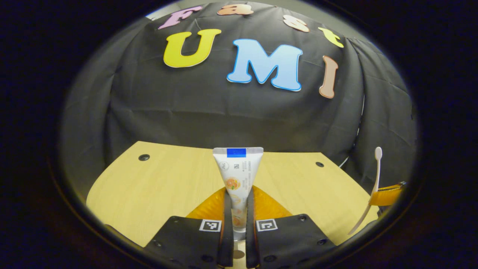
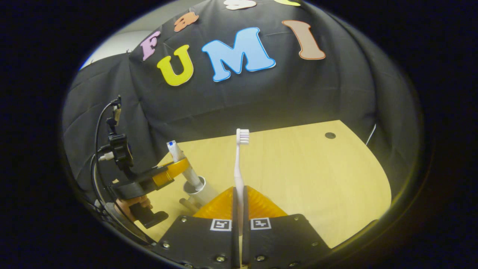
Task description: Put the toothbrush and toothpaste on the desktop into the cup, then pick up the cup and place it on the coaster on the desktop.
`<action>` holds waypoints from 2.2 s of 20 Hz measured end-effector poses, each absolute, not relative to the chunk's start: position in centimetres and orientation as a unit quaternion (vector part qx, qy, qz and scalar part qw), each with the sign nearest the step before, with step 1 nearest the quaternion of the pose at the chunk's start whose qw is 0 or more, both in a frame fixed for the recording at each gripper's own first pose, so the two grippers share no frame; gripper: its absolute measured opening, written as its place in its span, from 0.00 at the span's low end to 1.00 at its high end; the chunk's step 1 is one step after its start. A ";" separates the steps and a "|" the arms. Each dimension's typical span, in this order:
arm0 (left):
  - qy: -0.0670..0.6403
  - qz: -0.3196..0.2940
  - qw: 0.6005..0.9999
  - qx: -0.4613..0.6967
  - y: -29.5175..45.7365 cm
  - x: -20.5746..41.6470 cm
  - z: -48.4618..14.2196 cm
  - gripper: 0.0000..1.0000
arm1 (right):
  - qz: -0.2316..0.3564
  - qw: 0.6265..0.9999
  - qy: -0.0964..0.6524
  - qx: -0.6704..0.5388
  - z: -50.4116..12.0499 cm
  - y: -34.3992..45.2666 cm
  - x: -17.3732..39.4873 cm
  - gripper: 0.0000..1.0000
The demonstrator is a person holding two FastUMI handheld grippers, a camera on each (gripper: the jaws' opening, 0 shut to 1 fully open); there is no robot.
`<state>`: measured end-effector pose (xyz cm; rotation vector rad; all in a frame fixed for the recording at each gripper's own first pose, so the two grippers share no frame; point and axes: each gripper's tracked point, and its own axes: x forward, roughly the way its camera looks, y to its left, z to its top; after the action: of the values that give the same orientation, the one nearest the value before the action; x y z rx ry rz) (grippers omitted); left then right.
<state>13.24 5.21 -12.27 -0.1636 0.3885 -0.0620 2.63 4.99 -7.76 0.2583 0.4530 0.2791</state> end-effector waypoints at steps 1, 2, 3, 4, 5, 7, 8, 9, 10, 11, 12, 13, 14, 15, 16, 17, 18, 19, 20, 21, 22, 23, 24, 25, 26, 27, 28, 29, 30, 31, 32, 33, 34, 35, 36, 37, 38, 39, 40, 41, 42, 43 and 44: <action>0.202 -0.029 0.976 -0.080 5.2 13.4 -13.0 0.19 | 0.138 0.956 0.224 0.134 -7.9 4.9 2.7 0.04; 0.210 -0.027 0.974 -0.080 5.3 13.5 -13.5 0.20 | 0.138 0.955 0.225 0.137 -7.9 4.8 2.8 0.04; 0.220 -0.027 0.972 -0.079 5.3 13.6 -14.0 0.23 | 0.135 0.955 0.224 0.138 -8.0 4.5 2.9 0.04; 0.227 -0.026 0.971 -0.077 5.3 13.7 -14.4 0.23 | 0.131 0.956 0.223 0.139 -7.8 4.3 3.0 0.04; 0.232 -0.025 0.969 -0.076 5.5 13.7 -14.7 0.25 | 0.129 0.956 0.222 0.139 -7.8 4.3 3.0 0.04; 0.243 -0.023 0.967 -0.074 5.6 13.8 -15.3 0.28 | 0.127 0.957 0.222 0.139 -8.0 4.4 3.2 0.04; 0.248 -0.022 0.966 -0.074 5.7 13.8 -15.6 0.28 | 0.126 0.957 0.223 0.140 -8.0 4.5 3.1 0.04; 0.253 -0.026 0.964 -0.076 5.6 13.8 -15.9 0.29 | 0.126 0.957 0.222 0.141 -7.9 4.6 3.2 0.04; 0.261 -0.028 0.962 -0.078 5.5 13.7 -16.0 0.27 | 0.127 0.956 0.221 0.143 -7.8 4.7 3.4 0.04; 0.267 -0.029 0.960 -0.078 5.5 13.4 -16.4 0.27 | 0.128 0.956 0.221 0.145 -7.8 4.7 3.4 0.04; 0.269 -0.031 0.959 -0.080 5.4 13.4 -16.5 0.33 | 0.129 0.955 0.223 0.146 -7.7 4.8 3.5 0.04; 0.268 -0.032 0.959 -0.082 5.3 13.3 -16.4 0.32 | 0.131 0.954 0.225 0.148 -7.8 4.9 3.5 0.04; 0.264 -0.031 0.961 -0.079 5.3 13.3 -16.1 0.40 | 0.133 0.954 0.225 0.147 -7.9 5.1 3.6 0.04; 0.262 -0.031 0.962 -0.076 5.2 13.1 -15.8 0.57 | 0.134 0.954 0.225 0.146 -8.0 5.3 3.7 0.04; 0.258 -0.038 0.963 -0.074 4.9 12.9 -15.4 0.60 | 0.136 0.954 0.226 0.145 -8.0 5.4 3.7 0.04; 0.255 -0.041 0.963 -0.073 4.7 13.1 -15.0 0.63 | 0.138 0.954 0.225 0.143 -8.0 5.5 3.8 0.04; 0.253 -0.046 0.964 -0.072 4.3 13.1 -14.8 0.63 | 0.140 0.954 0.225 0.140 -7.9 5.6 4.0 0.04; 0.251 -0.049 0.964 -0.071 4.1 12.9 -14.5 0.63 | 0.142 0.954 0.223 0.138 -7.9 5.7 4.1 0.04; 0.247 -0.053 0.965 -0.072 3.9 12.9 -14.2 0.64 | 0.145 0.955 0.221 0.137 -7.7 5.9 4.4 0.04; 0.245 -0.052 0.966 -0.071 3.9 12.5 -13.7 0.84 | 0.148 0.955 0.217 0.137 -7.2 6.4 4.6 0.04; 0.244 -0.053 0.966 -0.071 3.8 12.3 -13.5 0.89 | 0.152 0.956 0.213 0.135 -6.8 6.7 4.9 0.04; 0.243 -0.055 0.966 -0.072 3.6 12.3 -13.4 0.89 | 0.156 0.957 0.208 0.132 -6.5 7.0 5.3 0.04; 0.244 -0.057 0.965 -0.074 3.6 12.0 -13.4 0.89 | 0.160 0.958 0.202 0.128 -6.1 7.4 5.8 0.04; 0.246 -0.058 0.965 -0.076 3.6 11.7 -13.3 0.89 | 0.164 0.958 0.197 0.126 -5.9 7.9 6.3 0.04; 0.247 -0.057 0.964 -0.079 3.8 11.5 -13.3 0.89 | 0.169 0.959 0.191 0.124 -5.4 8.4 6.8 0.04; 0.249 -0.057 0.963 -0.081 3.9 11.1 -13.3 0.89 | 0.174 0.959 0.185 0.122 -5.0 9.0 7.2 0.04; 0.251 -0.054 0.963 -0.083 4.3 10.8 -13.2 0.89 | 0.179 0.960 0.179 0.120 -4.7 9.6 7.6 0.04; 0.253 -0.052 0.963 -0.084 4.7 10.4 -13.3 0.89 | 0.185 0.960 0.172 0.119 -4.5 10.3 8.1 0.04; 0.254 -0.047 0.963 -0.082 5.3 10.1 -13.1 0.89 | 0.190 0.960 0.166 0.118 -4.2 11.0 8.7 0.04; 0.254 -0.042 0.963 -0.081 5.8 9.6 -13.0 0.89 | 0.195 0.961 0.159 0.117 -4.0 11.6 9.0 0.04; 0.254 -0.040 0.963 -0.082 6.2 9.2 -12.8 0.89 | 0.199 0.961 0.154 0.116 -3.9 12.3 9.5 0.04; 0.256 -0.038 0.962 -0.085 6.6 8.8 -12.8 0.89 | 0.204 0.961 0.149 0.116 -3.8 13.0 10.1 0.04; 0.260 -0.038 0.961 -0.088 6.9 8.3 -12.7 0.89 | 0.209 0.960 0.146 0.119 -3.7 13.8 10.5 0.04; 0.264 -0.035 0.960 -0.091 7.4 7.9 -12.8 0.89 | 0.216 0.958 0.142 0.124 -3.6 14.7 11.0 0.04; 0.268 -0.035 0.958 -0.095 7.7 7.4 -13.0 0.89 | 0.221 0.957 0.138 0.130 -3.6 15.4 11.4 0.04; 0.273 -0.035 0.956 -0.098 7.9 6.9 -13.1 0.89 | 0.226 0.955 0.136 0.136 -3.7 16.1 11.7 0.00; 0.279 -0.036 0.954 -0.102 8.1 6.4 -13.4 0.89 | 0.230 0.954 0.133 0.140 -3.8 16.9 12.1 0.04; 0.285 -0.039 0.952 -0.107 8.2 5.9 -13.7 0.90 | 0.235 0.952 0.132 0.143 -4.0 17.5 12.4 0.04; 0.291 -0.041 0.949 -0.110 8.3 5.5 -13.9 0.90 | 0.241 0.950 0.132 0.145 -4.1 18.2 12.5 0.04; 0.297 -0.045 0.947 -0.113 8.3 5.0 -14.3 0.89 | 0.247 0.949 0.132 0.147 -4.1 19.0 12.5 0.04; 0.301 -0.048 0.946 -0.115 8.4 4.6 -14.5 0.89 | 0.255 0.947 0.128 0.148 -4.0 19.6 12.5 0.04; 0.306 -0.050 0.944 -0.117 8.4 4.2 -14.8 0.89 | 0.264 0.945 0.124 0.148 -3.9 20.4 12.4 0.04; 0.311 -0.054 0.941 -0.120 8.4 3.8 -15.1 0.89 | 0.271 0.944 0.120 0.146 -3.8 21.1 12.4 0.04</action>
<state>3.77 8.39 -15.11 -0.2439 0.6334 -0.1096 12.40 21.09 -3.84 0.2971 0.2456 0.5531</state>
